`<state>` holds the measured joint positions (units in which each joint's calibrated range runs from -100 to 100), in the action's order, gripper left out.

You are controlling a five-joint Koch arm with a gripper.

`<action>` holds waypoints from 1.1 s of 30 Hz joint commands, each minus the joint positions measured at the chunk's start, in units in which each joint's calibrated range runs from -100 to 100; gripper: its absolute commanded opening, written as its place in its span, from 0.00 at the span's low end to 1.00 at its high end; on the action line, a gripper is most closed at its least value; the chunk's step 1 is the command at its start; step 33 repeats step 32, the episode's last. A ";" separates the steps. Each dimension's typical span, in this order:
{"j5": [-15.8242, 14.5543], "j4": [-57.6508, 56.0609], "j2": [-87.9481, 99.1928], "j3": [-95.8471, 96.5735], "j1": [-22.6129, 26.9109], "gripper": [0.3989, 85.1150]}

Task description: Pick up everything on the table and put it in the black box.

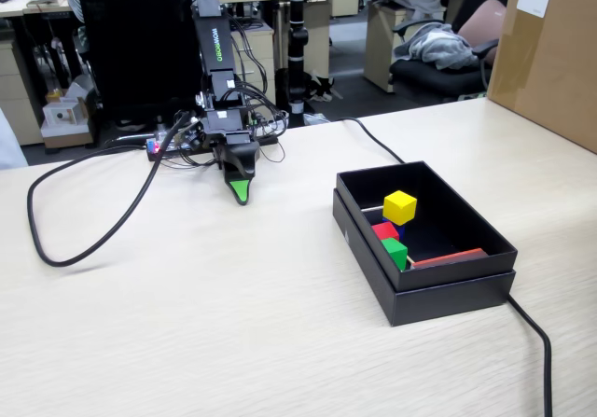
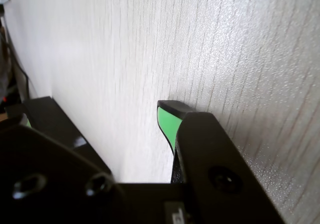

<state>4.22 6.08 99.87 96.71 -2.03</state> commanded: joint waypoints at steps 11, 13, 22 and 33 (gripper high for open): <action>0.24 -4.31 0.13 0.75 0.15 0.58; 0.20 -4.31 0.13 0.75 0.15 0.58; 0.24 -4.31 0.13 0.75 0.10 0.58; 0.24 -4.31 0.13 0.75 0.15 0.58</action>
